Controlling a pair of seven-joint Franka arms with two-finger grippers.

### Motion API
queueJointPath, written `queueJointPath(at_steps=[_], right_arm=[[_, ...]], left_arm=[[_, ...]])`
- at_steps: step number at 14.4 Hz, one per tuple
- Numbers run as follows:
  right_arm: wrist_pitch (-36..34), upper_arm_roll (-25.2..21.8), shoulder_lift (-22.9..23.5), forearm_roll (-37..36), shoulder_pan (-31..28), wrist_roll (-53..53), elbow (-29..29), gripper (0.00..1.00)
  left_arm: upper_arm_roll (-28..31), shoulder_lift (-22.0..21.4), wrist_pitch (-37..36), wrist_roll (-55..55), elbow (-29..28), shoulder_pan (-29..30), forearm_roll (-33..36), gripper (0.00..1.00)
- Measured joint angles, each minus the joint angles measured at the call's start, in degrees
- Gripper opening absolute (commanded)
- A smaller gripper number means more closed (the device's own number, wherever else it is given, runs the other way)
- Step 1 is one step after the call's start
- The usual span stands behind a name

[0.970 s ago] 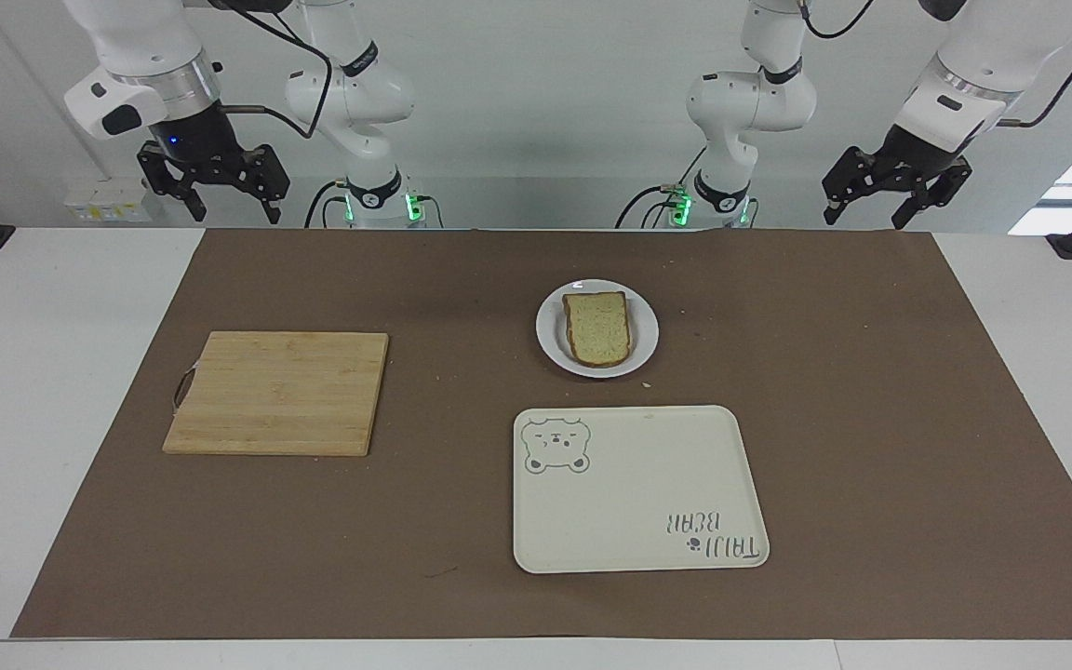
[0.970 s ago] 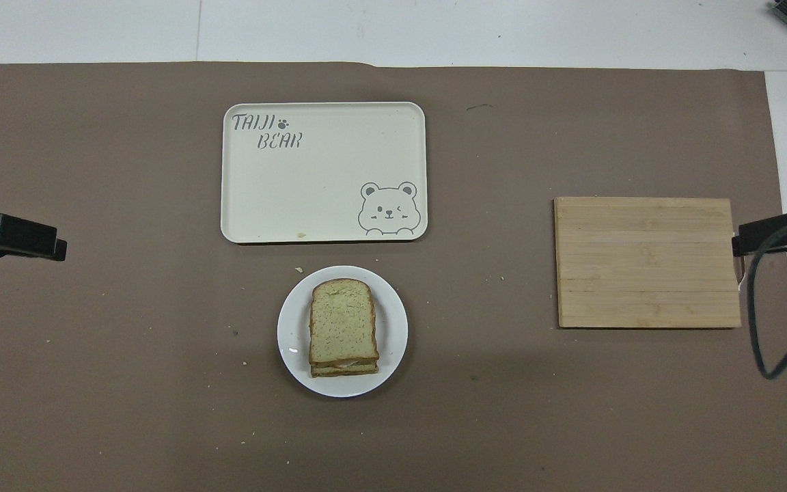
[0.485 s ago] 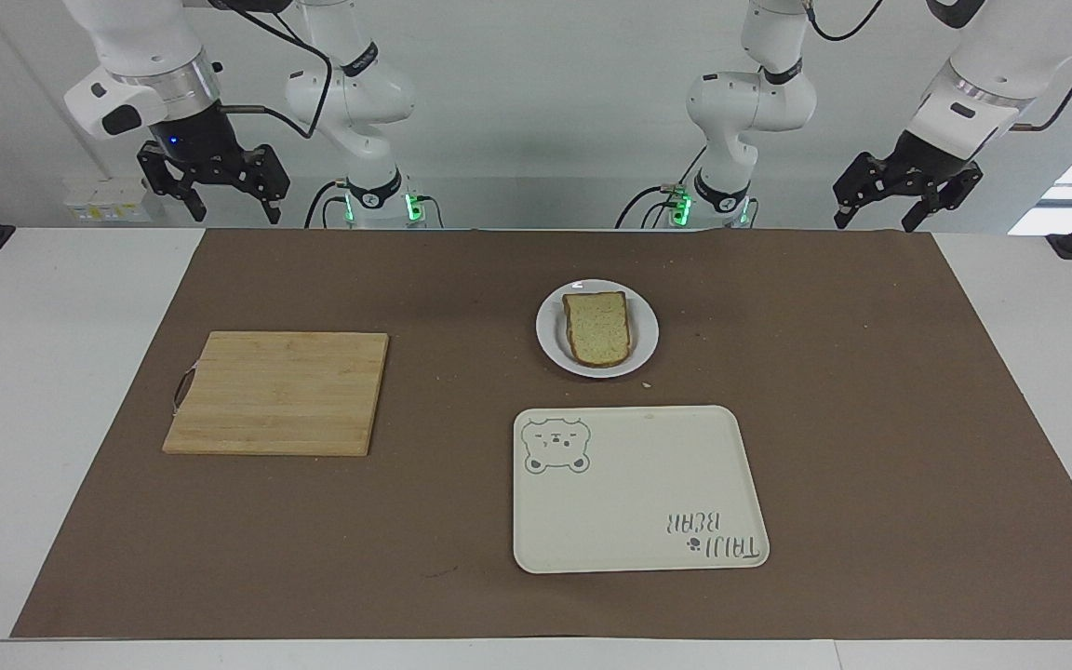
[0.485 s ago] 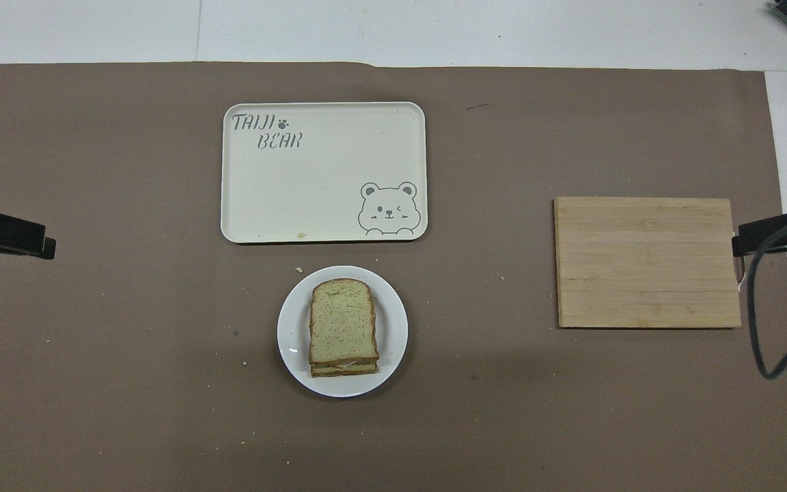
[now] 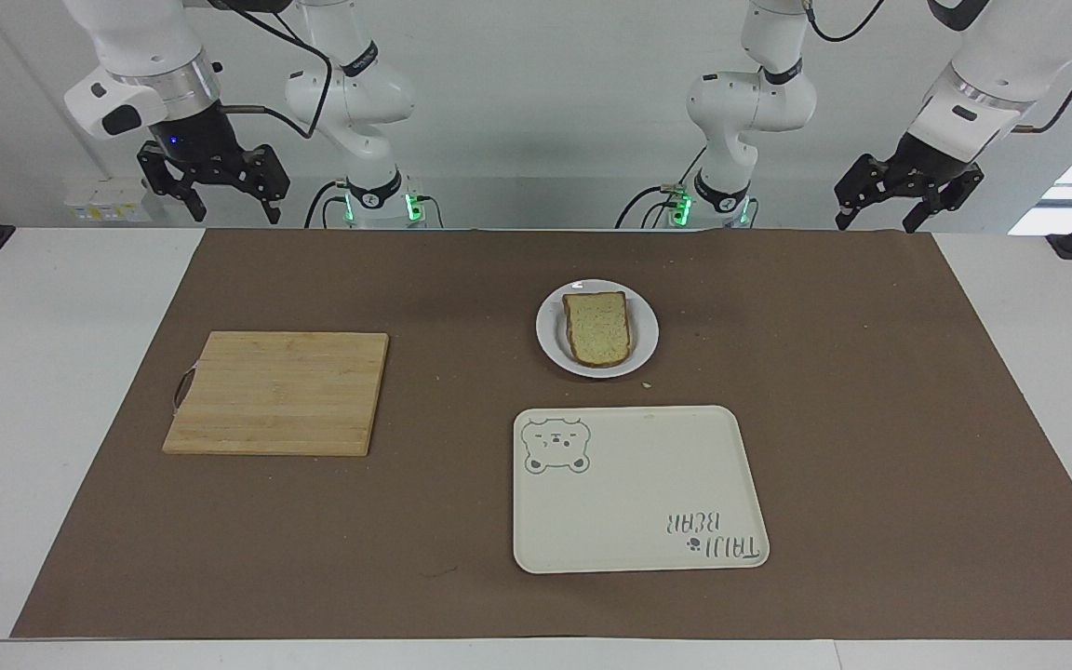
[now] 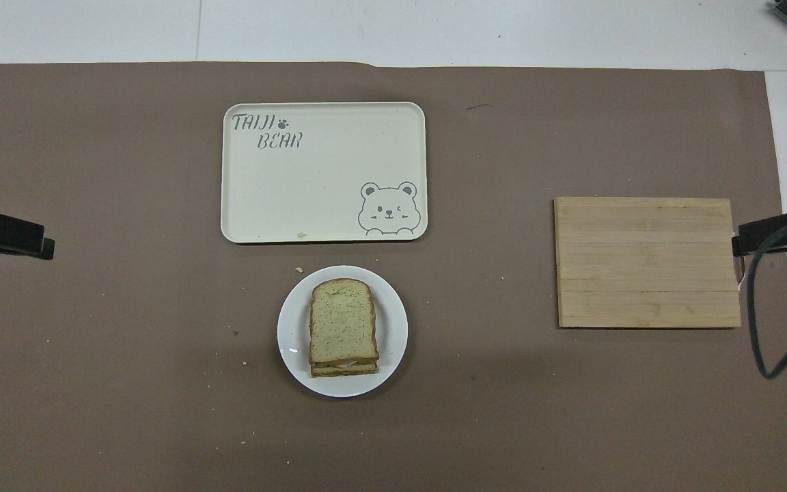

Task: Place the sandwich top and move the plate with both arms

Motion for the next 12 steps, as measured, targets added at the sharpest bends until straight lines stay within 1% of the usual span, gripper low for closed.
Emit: queueJointPath(at_steps=[8,12], right_arm=[[0.00,0.00,0.00,0.00,0.00,0.00,0.00,1.00],[0.00,0.00,0.00,0.00,0.00,0.00,0.00,1.00]], left_arm=[[0.00,-0.02,-0.06,0.02,-0.23,0.00,0.00,1.00],[0.07,-0.66,-0.06,0.11,-2.11,0.01,0.00,1.00]])
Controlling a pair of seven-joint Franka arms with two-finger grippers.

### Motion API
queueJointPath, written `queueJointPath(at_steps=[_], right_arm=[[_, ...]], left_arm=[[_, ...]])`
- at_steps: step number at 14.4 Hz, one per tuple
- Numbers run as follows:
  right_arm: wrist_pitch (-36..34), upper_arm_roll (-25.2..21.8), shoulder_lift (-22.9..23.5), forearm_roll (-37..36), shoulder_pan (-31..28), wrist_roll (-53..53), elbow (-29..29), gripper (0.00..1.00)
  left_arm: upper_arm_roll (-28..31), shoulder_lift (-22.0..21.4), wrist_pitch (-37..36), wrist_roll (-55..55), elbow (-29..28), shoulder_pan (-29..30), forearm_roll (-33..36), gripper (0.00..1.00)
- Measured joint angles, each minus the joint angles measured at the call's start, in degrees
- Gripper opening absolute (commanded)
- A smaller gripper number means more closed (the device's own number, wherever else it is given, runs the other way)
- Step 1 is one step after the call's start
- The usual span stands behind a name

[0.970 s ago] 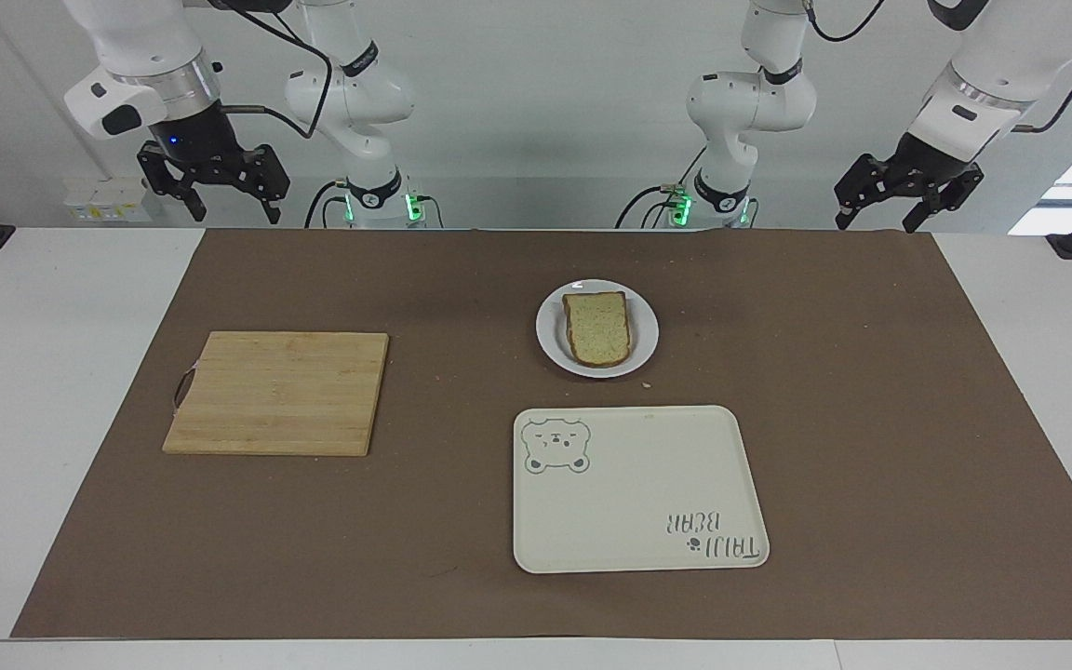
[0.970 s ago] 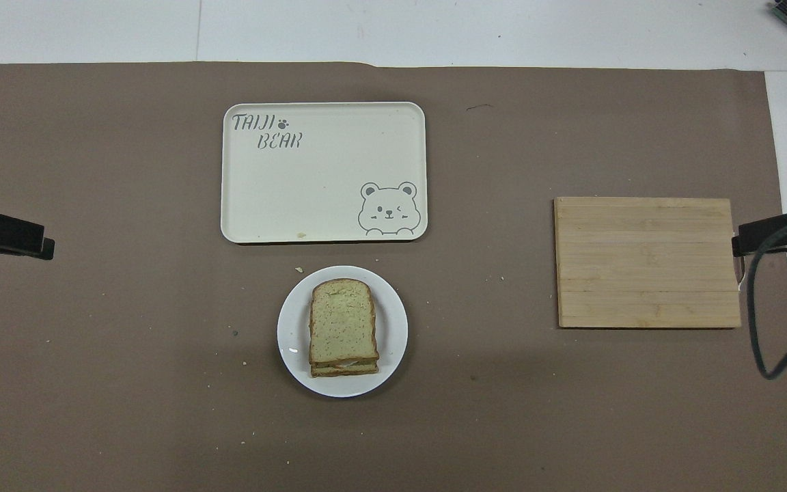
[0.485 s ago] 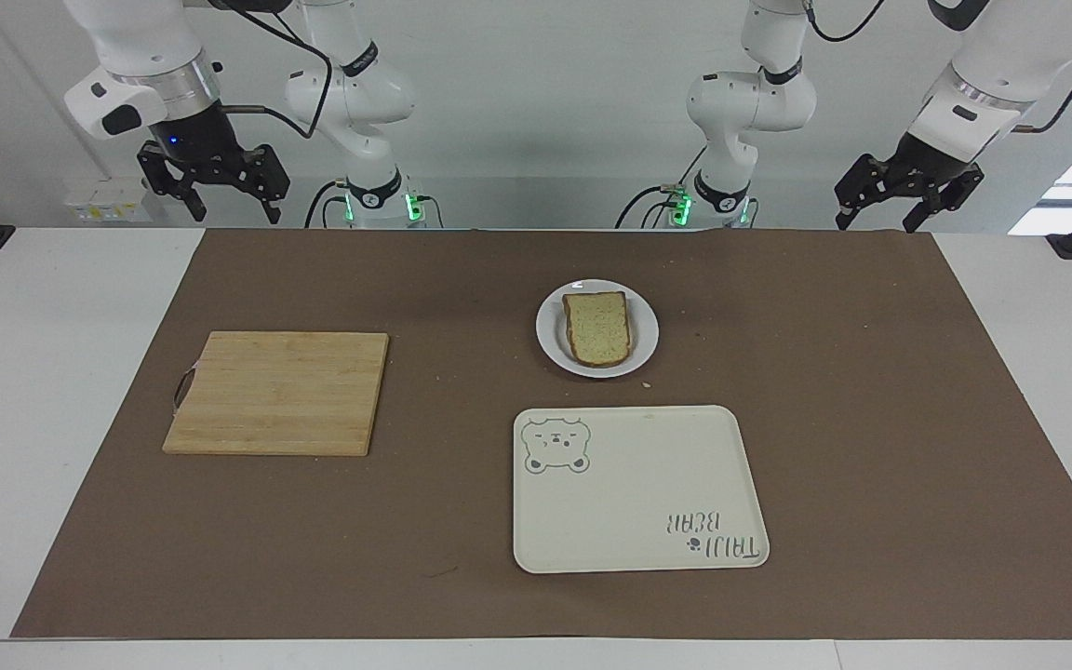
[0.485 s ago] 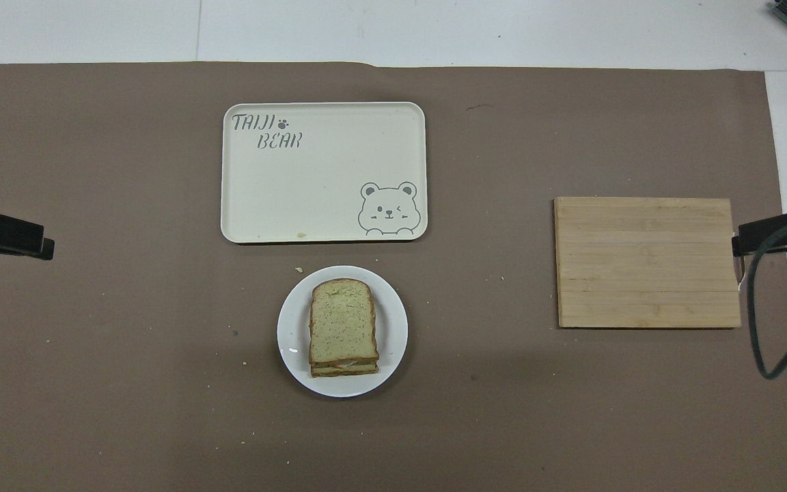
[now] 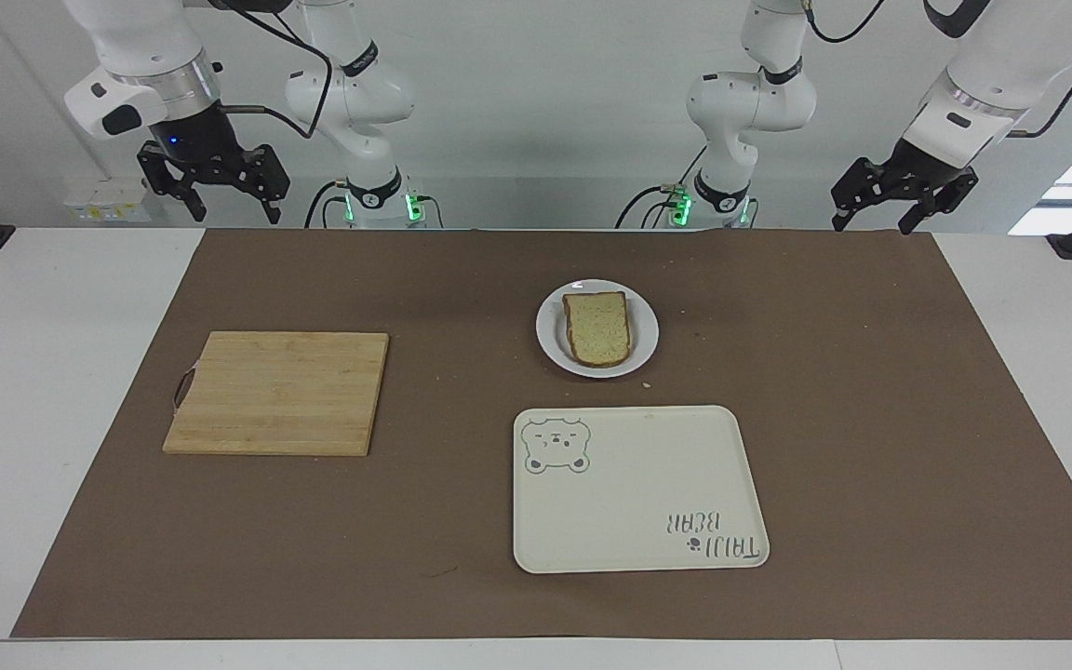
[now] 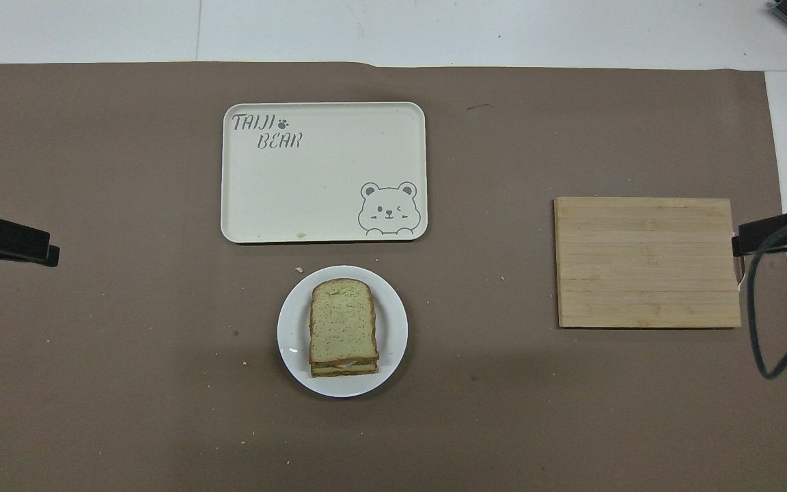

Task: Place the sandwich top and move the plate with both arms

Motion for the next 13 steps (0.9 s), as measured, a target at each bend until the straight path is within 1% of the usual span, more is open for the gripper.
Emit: queueJointPath(at_steps=[3,5,10,13], right_arm=[[0.00,0.00,0.00,0.00,0.00,0.00,0.00,1.00],[0.00,0.00,0.00,0.00,0.00,0.00,0.00,1.00],[0.00,0.00,0.00,0.00,0.00,0.00,0.00,1.00],[0.00,0.00,0.00,0.00,0.00,0.00,0.00,1.00]], left_arm=[[0.37,-1.25,0.35,0.67,-3.16,0.72,-1.60,1.00],[0.53,-2.27,2.18,2.50,-6.69,1.98,-3.99,1.00],[0.58,-4.50,10.72,5.68,-17.21,2.72,-10.15,1.00],[0.46,-4.84,15.26,7.31,-22.42,2.73,-13.81,1.00]])
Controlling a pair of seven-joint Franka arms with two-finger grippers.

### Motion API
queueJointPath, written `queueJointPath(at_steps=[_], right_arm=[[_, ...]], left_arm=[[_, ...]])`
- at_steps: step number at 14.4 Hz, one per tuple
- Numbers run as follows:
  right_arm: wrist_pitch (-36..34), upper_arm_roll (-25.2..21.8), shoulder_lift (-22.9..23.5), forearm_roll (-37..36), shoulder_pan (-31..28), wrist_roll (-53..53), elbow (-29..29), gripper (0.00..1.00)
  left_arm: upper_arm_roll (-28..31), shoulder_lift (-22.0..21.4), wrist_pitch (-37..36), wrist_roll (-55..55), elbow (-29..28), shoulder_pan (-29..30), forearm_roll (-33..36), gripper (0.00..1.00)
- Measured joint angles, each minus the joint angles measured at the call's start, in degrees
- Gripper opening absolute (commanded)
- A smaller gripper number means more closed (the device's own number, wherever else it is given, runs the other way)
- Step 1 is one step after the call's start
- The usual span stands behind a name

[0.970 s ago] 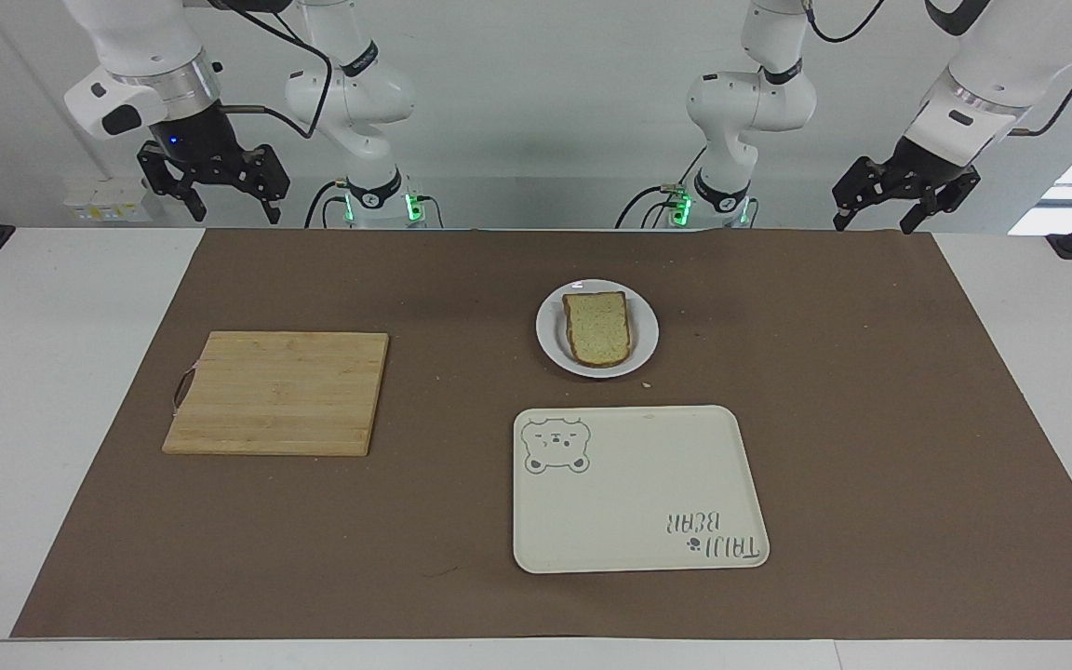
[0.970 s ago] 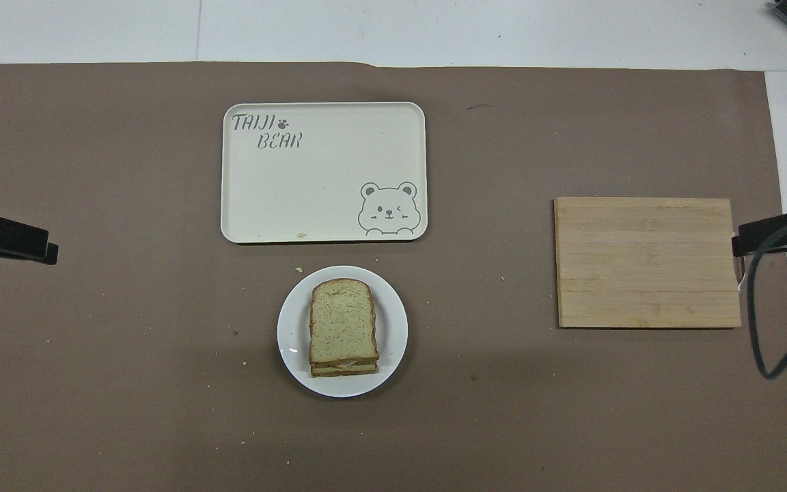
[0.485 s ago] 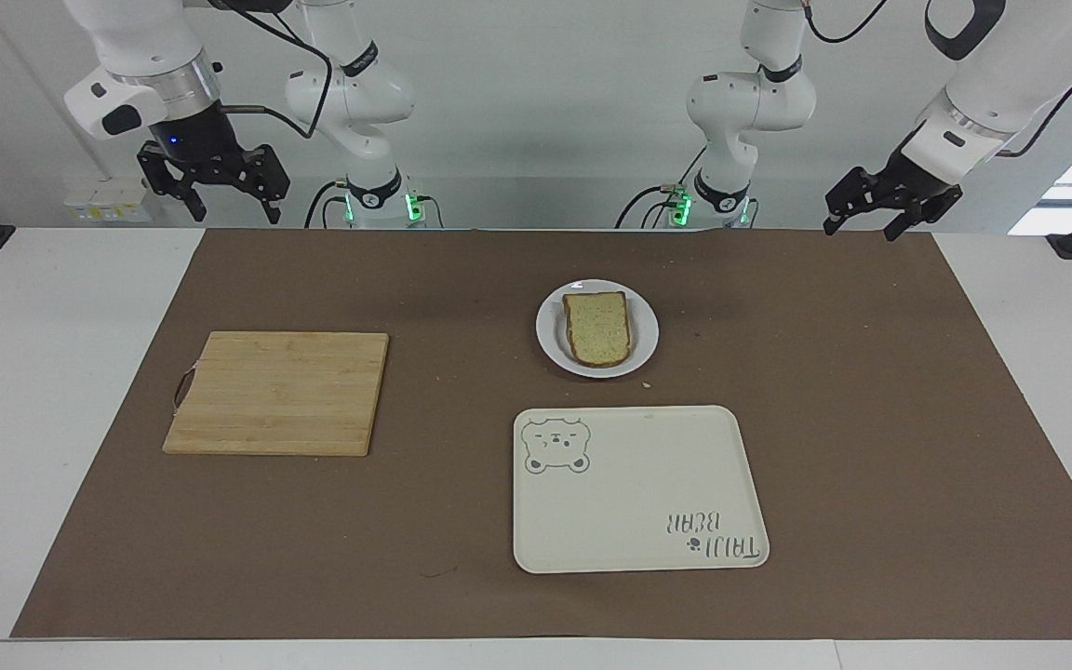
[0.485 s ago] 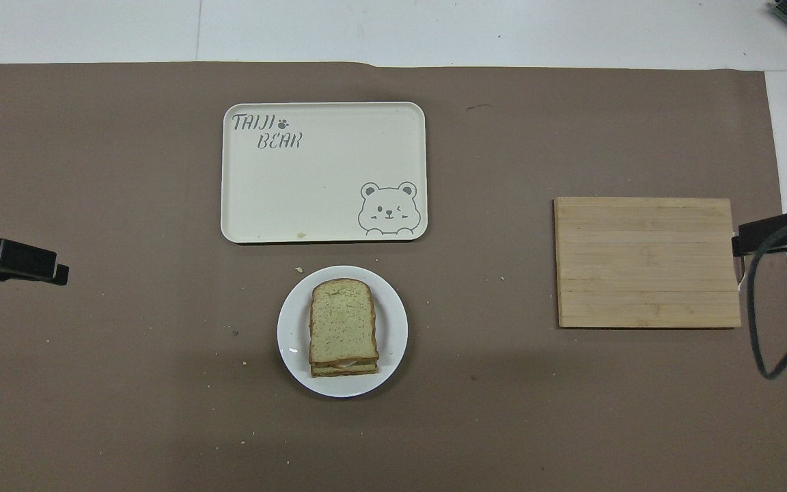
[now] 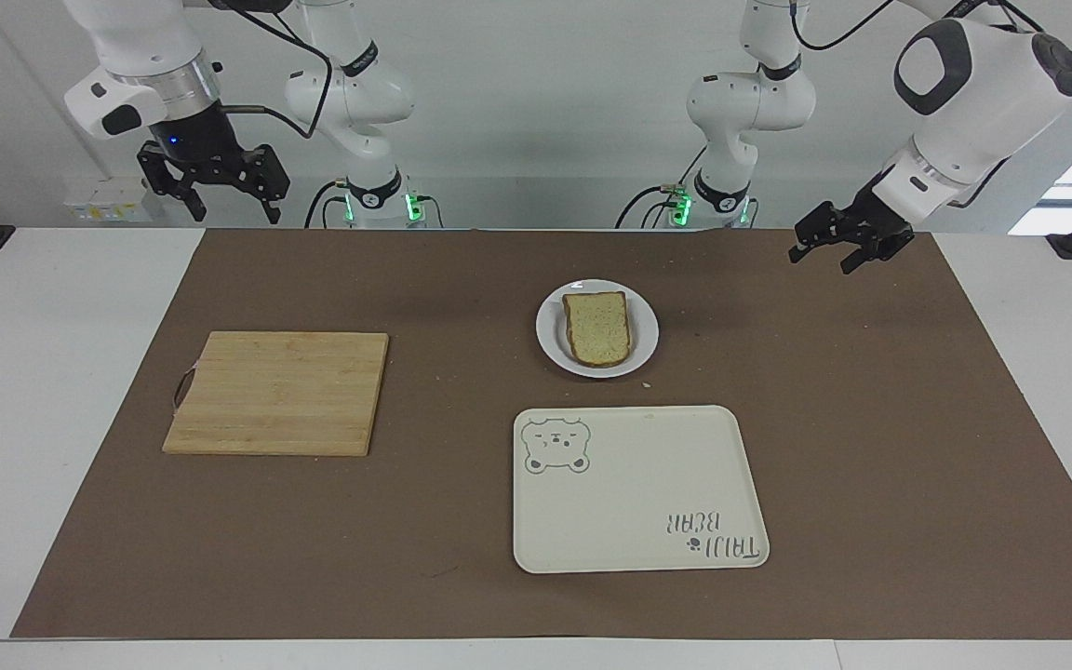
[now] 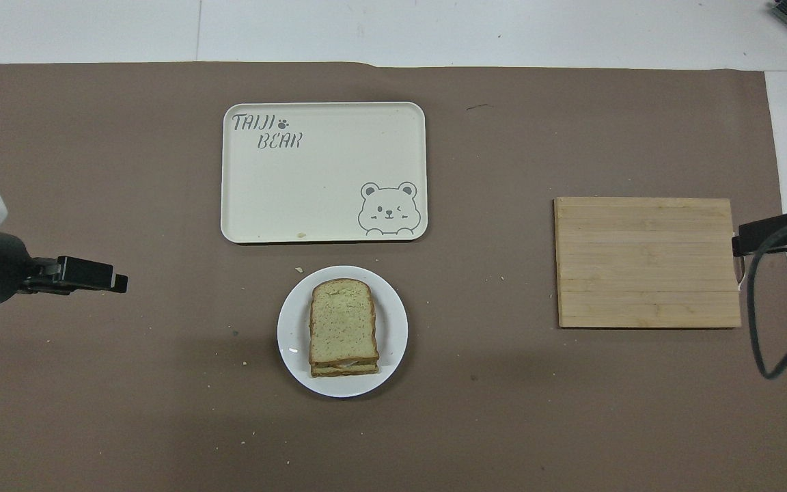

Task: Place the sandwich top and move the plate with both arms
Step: 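Reach the left gripper to the rim of the white plate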

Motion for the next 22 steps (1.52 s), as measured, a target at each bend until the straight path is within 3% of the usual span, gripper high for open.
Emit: queueJointPath(at_steps=[9,15,19,22], right_arm=[[0.00,0.00,0.00,0.00,0.00,0.00,0.00,1.00],[0.00,0.00,0.00,0.00,0.00,0.00,0.00,1.00],[0.00,0.00,0.00,0.00,0.00,0.00,0.00,1.00],[0.00,0.00,0.00,0.00,0.00,0.00,0.00,1.00]], left_arm=[[-0.79,0.00,14.45,11.70,-15.58,-1.78,-15.45,1.00],[-1.09,0.66,27.68,15.87,-26.74,-8.83,-27.84,1.00],[-1.21,2.48,35.84,16.77,-31.00,-15.59,-35.33,1.00],[-1.23,4.51,37.64,17.11,-31.73,-17.87,-38.04,0.95]])
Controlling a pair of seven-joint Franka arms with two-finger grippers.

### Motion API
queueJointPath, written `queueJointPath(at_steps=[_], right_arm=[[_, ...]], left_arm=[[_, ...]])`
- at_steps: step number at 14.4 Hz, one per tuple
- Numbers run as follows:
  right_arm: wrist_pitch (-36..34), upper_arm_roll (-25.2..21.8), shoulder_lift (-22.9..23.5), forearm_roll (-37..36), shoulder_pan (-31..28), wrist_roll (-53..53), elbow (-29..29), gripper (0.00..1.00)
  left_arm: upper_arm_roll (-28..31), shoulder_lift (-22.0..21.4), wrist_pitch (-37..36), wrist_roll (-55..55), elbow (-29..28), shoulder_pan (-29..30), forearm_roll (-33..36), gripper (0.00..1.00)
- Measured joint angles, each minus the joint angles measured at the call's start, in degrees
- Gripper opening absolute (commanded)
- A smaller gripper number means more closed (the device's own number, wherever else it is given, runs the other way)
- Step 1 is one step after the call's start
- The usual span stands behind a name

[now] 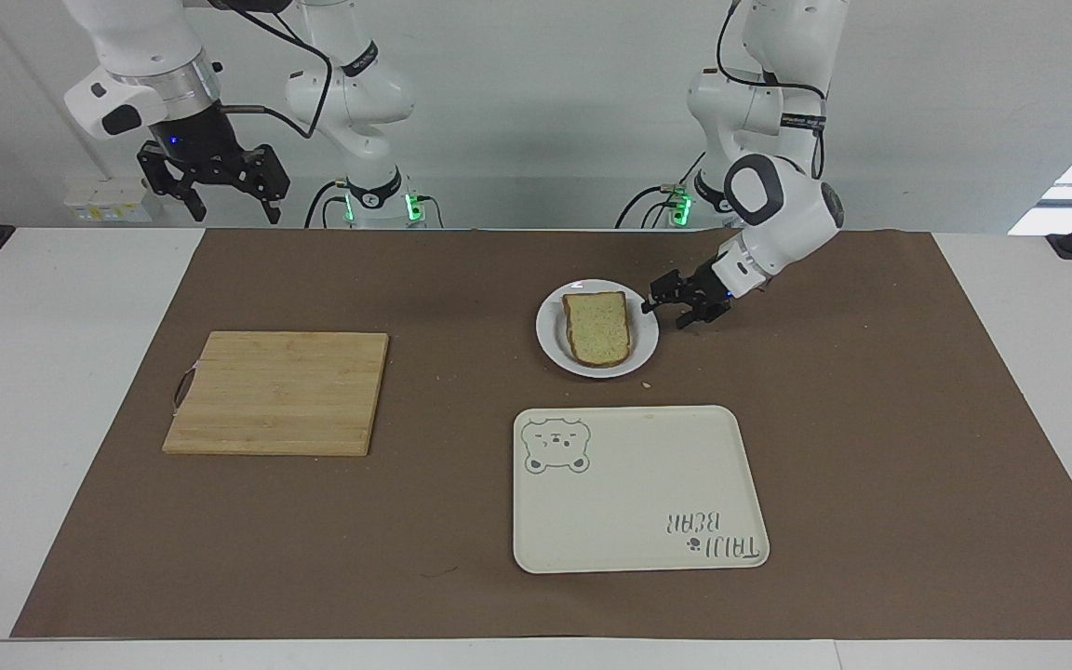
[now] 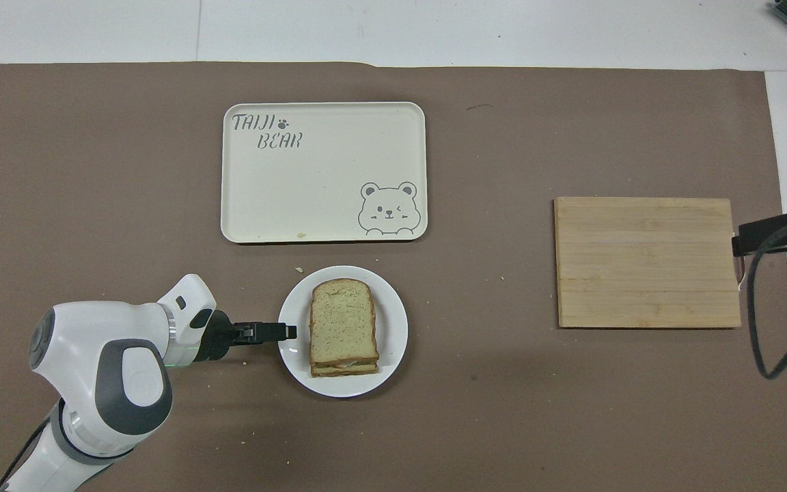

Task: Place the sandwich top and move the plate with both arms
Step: 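Reach the left gripper to the rim of the white plate, then grip the plate rim with the left gripper and slide it onto the tray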

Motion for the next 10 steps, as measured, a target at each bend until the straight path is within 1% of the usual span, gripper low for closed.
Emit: queueJointPath(at_steps=[1,2,3,4,8,10], right_arm=[[0.00,0.00,0.00,0.00,0.00,0.00,0.00,1.00],[0.00,0.00,0.00,0.00,0.00,0.00,0.00,1.00],[0.00,0.00,0.00,0.00,0.00,0.00,0.00,1.00],[0.00,0.00,0.00,0.00,0.00,0.00,0.00,1.00],[0.00,0.00,0.00,0.00,0.00,0.00,0.00,1.00],[0.00,0.00,0.00,0.00,0.00,0.00,0.00,1.00]], left_arm=[[0.01,0.35,0.01,0.08,-0.08,-0.04,-0.09,0.93],[0.07,0.50,0.01,0.09,-0.18,-0.04,-0.10,0.89],[0.10,0.57,0.02,0.13,-0.35,-0.04,-0.11,0.81],[0.09,0.64,0.06,0.13,-0.50,-0.10,-0.30,0.69],[0.05,1.83,2.24,1.76,-1.67,-2.69,-5.53,0.00],[0.03,2.24,2.70,2.27,-1.88,-3.75,-6.78,0.00]])
